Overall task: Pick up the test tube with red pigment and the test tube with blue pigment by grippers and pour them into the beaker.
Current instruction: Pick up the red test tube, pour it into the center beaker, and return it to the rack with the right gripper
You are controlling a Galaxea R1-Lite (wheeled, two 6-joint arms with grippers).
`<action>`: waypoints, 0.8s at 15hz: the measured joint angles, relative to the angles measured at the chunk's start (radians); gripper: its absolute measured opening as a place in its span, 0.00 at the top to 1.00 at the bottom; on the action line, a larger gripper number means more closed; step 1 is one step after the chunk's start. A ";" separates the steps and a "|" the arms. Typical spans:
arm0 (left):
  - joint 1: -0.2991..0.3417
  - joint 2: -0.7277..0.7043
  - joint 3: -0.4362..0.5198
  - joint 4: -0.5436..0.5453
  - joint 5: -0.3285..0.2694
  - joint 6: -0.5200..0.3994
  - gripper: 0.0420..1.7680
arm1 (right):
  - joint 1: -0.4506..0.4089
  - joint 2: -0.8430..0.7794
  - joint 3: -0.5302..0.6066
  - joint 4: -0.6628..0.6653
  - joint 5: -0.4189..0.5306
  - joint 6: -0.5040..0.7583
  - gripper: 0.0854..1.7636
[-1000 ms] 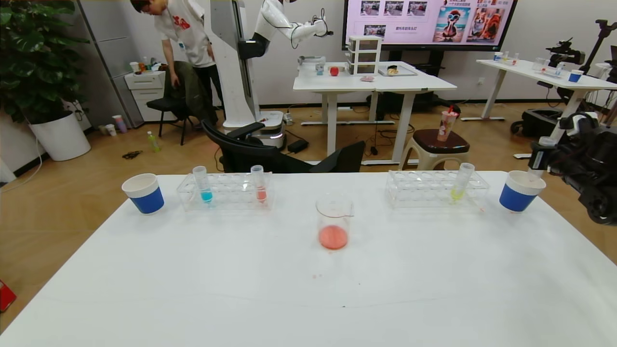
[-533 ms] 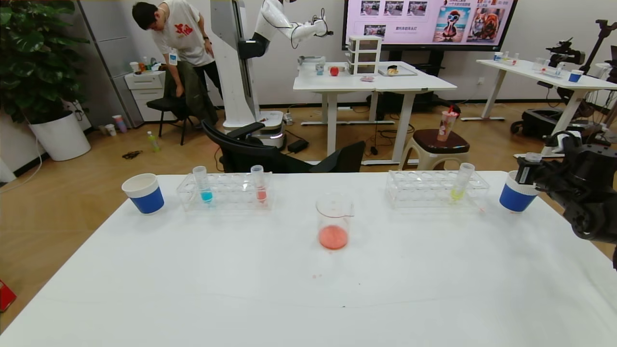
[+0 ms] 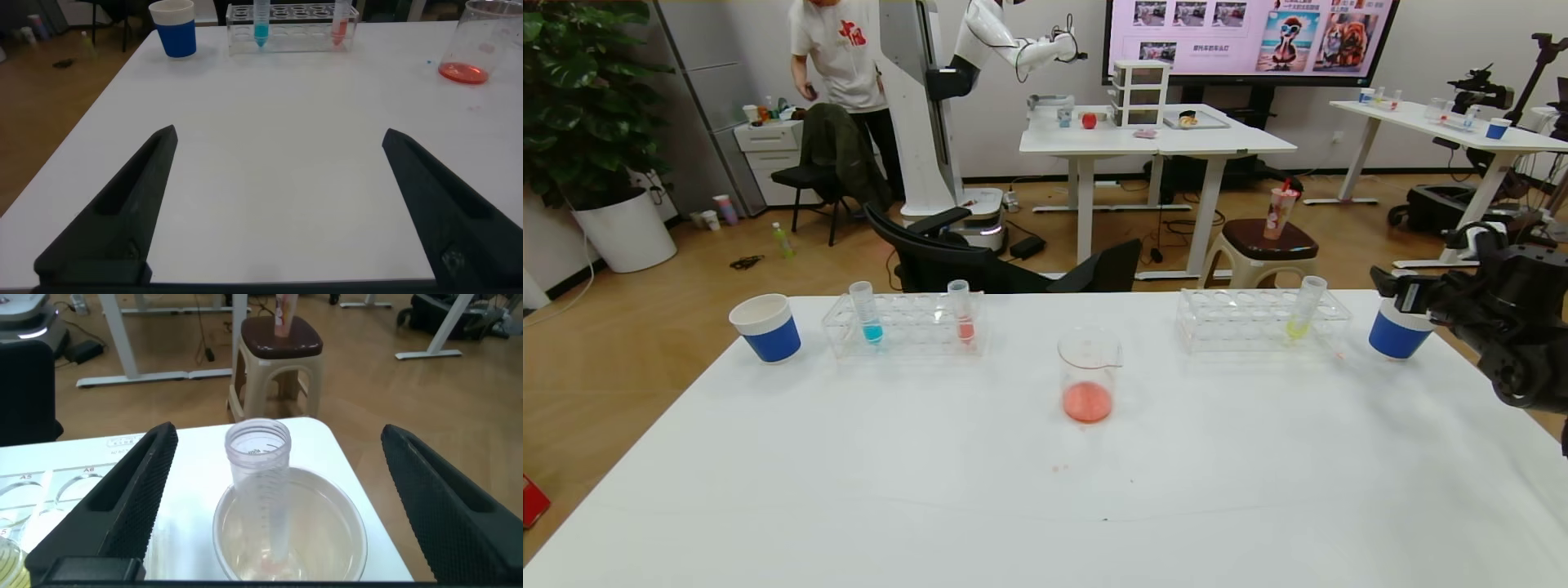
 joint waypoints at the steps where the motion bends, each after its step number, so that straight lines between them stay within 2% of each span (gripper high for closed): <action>1: 0.000 0.000 0.000 0.000 0.000 0.000 0.01 | 0.005 -0.010 0.000 0.000 0.005 0.001 0.02; 5: 0.000 0.000 0.000 0.000 0.000 0.000 0.01 | 0.071 -0.080 0.003 0.005 0.005 0.003 0.02; 9: 0.000 0.000 0.000 0.000 0.000 0.000 0.01 | 0.235 -0.225 0.026 0.013 -0.004 0.004 0.02; 12: 0.000 0.000 0.000 0.000 0.000 0.000 0.01 | 0.323 -0.346 0.106 0.014 -0.008 0.003 0.02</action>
